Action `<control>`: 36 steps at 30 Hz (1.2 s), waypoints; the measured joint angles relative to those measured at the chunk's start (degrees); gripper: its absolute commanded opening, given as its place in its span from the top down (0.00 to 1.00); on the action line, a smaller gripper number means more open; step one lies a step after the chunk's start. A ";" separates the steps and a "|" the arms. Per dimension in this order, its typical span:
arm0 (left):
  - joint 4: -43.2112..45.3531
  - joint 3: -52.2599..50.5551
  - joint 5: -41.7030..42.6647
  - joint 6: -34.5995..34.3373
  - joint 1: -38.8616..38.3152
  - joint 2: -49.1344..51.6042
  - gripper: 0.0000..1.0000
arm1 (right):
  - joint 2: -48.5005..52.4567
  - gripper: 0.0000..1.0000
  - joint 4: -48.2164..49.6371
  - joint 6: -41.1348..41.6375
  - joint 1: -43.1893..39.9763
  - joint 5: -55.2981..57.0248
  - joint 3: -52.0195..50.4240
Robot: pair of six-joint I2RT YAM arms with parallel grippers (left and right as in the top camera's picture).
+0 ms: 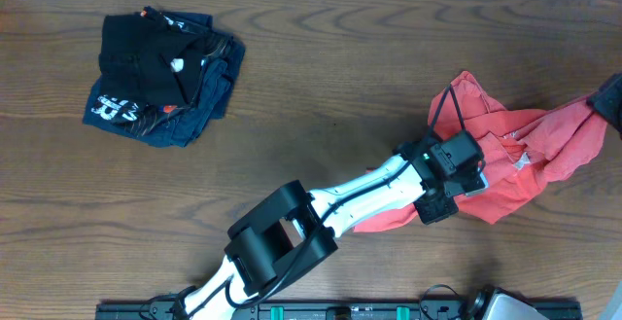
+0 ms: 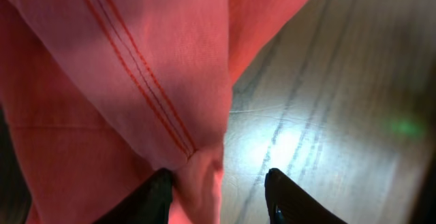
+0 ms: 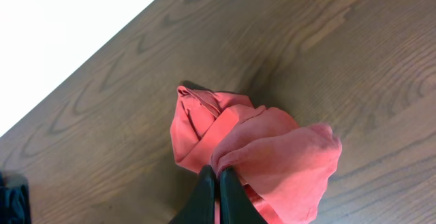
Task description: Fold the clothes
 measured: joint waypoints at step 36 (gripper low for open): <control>-5.31 -0.35 -2.25 -2.40 3.04 -14.01 0.44 | 0.00 0.99 1.36 0.00 0.00 -0.04 0.00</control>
